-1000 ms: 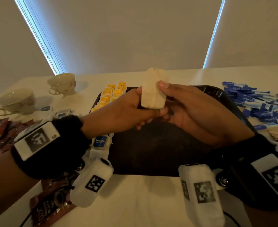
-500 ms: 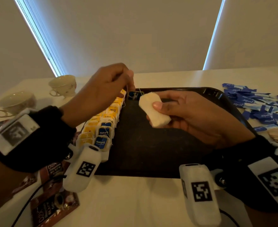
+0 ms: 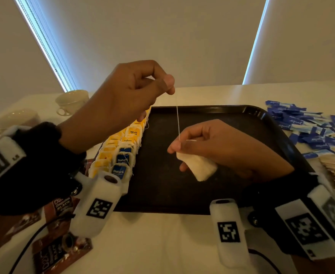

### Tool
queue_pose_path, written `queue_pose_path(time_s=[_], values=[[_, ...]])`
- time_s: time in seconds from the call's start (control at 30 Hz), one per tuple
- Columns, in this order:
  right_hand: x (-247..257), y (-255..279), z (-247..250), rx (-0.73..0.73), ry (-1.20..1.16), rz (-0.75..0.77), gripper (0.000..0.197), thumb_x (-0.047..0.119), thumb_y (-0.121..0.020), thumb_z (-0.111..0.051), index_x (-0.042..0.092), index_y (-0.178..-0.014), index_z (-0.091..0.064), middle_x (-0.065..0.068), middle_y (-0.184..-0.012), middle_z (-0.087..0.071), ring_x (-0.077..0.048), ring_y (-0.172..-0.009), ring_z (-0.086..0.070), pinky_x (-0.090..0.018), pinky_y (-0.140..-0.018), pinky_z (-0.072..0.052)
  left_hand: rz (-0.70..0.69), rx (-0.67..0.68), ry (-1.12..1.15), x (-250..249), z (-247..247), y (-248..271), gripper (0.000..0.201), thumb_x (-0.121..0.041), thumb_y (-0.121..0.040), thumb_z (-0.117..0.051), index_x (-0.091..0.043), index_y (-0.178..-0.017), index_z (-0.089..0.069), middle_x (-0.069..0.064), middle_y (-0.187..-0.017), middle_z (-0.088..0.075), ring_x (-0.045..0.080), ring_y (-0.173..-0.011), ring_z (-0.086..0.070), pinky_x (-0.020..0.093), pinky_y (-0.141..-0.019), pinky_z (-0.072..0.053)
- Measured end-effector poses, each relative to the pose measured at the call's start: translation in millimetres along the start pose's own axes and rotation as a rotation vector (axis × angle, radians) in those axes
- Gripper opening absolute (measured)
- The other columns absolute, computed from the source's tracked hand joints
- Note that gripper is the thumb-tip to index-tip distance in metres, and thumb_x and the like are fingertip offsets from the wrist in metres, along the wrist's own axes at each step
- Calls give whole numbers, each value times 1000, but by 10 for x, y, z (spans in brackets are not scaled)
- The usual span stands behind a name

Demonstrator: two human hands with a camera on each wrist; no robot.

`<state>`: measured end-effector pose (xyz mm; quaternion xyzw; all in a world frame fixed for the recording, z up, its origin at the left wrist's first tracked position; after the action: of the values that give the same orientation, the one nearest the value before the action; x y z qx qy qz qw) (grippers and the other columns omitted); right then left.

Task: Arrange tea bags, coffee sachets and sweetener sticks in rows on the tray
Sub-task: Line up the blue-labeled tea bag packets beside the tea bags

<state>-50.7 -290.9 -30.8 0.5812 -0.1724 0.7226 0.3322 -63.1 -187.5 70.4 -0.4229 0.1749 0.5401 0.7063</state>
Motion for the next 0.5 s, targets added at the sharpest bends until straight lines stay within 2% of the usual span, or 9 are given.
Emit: queue_pose_path(time_s=[0.07, 0.13, 0.17, 0.23, 0.3, 0.33, 0.4, 0.5], values=[[-33, -23, 120, -113, 36, -5, 11, 28, -84, -62, 23, -90, -69, 7, -98, -68, -13, -88, -67, -28, -74, -55, -48, 58, -22, -119, -77, 76, 20, -36, -89, -52, -20, -84, -62, 3, -47, -45, 11, -40, -39, 21, -45, -41], [-31, -11, 224, -221, 14, 11, 9, 27, -87, -60, 23, -91, -67, 5, -101, -67, -14, -97, -63, -30, -80, -54, -90, 141, -42, -204, -195, 194, 20, -42, -87, -58, -23, -83, -63, 9, -50, -47, 12, -41, -40, 21, -43, -39], [-19, 5, 276, -275, -20, 30, 8, 25, -88, -59, 22, -90, -66, 2, -100, -68, -14, -97, -64, -31, -79, -55, -106, 187, -51, -224, -271, 264, 20, -45, -87, -59, -25, -83, -63, 8, -53, -52, 14, -43, -46, 23, -44, -42], [-3, 50, 391, -380, -133, 77, 8, 19, -88, -59, 19, -89, -67, 0, -91, -70, -12, -88, -67, -28, -72, -58, -108, 257, -90, -196, -404, 413, 23, -50, -84, -52, -29, -84, -63, 4, -64, -62, 20, -57, -58, 34, -57, -50], [3, 82, 447, -422, -262, 104, 11, 14, -89, -58, 14, -95, -67, 0, -82, -72, -10, -77, -70, -23, -62, -58, -66, 328, -129, -93, -511, 549, 27, -56, -81, -46, -34, -86, -61, 0, -75, -65, 19, -70, -63, 41, -67, -51], [4, 89, 464, -428, -300, 110, 14, 13, -89, -57, 13, -100, -66, 0, -84, -73, -9, -77, -71, -23, -60, -57, -39, 371, -147, -26, -553, 603, 28, -58, -81, -43, -37, -87, -60, -3, -79, -65, 18, -75, -64, 42, -69, -52], [-3, 94, 499, -438, -374, 118, 19, 12, -89, -57, 13, -107, -63, -1, -90, -73, -7, -80, -70, -23, -59, -57, 26, 452, -159, 115, -610, 681, 27, -62, -83, -42, -41, -88, -59, -9, -78, -63, 11, -73, -61, 36, -67, -53], [-2, 93, 549, -453, -483, 130, 24, 8, -88, -56, 14, -111, -61, -1, -95, -73, -9, -88, -69, -23, -62, -57, 134, 589, -158, 330, -685, 788, 24, -56, -86, -39, -43, -87, -59, -12, -70, -57, 6, -60, -52, 22, -55, -43]])
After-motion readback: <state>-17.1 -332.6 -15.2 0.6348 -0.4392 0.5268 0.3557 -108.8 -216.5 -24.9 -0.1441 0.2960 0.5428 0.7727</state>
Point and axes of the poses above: each hand's wrist, its own y-axis away from the middle knuckle, its own z-axis out of the back of the hand, x = y × z, the point moved 9 cm from there along -y, towards the middle knuckle
